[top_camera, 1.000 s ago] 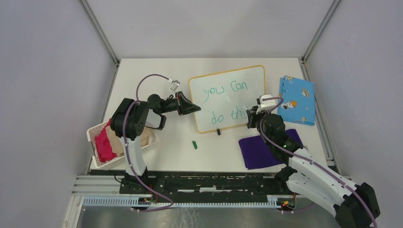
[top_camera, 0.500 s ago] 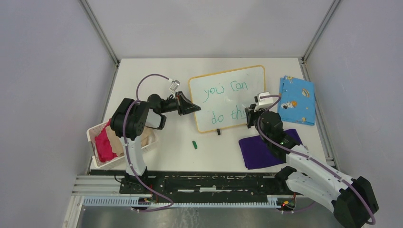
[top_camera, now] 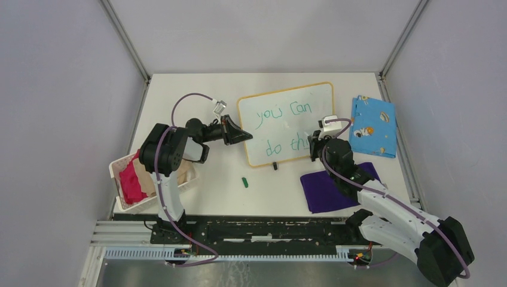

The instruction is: Write a sentence on the whiteboard

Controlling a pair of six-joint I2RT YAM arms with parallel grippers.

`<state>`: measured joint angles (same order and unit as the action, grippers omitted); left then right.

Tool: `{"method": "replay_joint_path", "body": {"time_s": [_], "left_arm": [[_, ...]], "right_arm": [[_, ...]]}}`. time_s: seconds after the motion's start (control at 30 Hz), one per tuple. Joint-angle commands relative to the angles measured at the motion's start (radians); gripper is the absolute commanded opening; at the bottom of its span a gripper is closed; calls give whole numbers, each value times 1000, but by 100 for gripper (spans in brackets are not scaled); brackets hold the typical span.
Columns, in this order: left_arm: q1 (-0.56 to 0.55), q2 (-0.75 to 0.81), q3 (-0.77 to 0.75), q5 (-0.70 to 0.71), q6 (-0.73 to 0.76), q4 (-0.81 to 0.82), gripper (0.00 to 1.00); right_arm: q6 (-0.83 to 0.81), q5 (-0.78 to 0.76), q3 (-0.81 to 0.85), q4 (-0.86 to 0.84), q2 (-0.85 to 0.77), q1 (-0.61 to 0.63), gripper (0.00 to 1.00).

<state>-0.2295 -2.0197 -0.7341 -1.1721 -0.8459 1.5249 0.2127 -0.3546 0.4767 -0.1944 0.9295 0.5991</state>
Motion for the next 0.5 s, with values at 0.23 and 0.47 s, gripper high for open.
{"method": "replay_joint_path", "body": {"time_s": [0.23, 0.47], "left_arm": [[-14, -27, -13, -46, -18, 15, 2], [-14, -32, -14, -46, -31, 31, 2]], "right_arm": [[5, -22, 18, -73, 20, -12, 0], [12, -23, -3, -71, 29, -16, 0]]}}
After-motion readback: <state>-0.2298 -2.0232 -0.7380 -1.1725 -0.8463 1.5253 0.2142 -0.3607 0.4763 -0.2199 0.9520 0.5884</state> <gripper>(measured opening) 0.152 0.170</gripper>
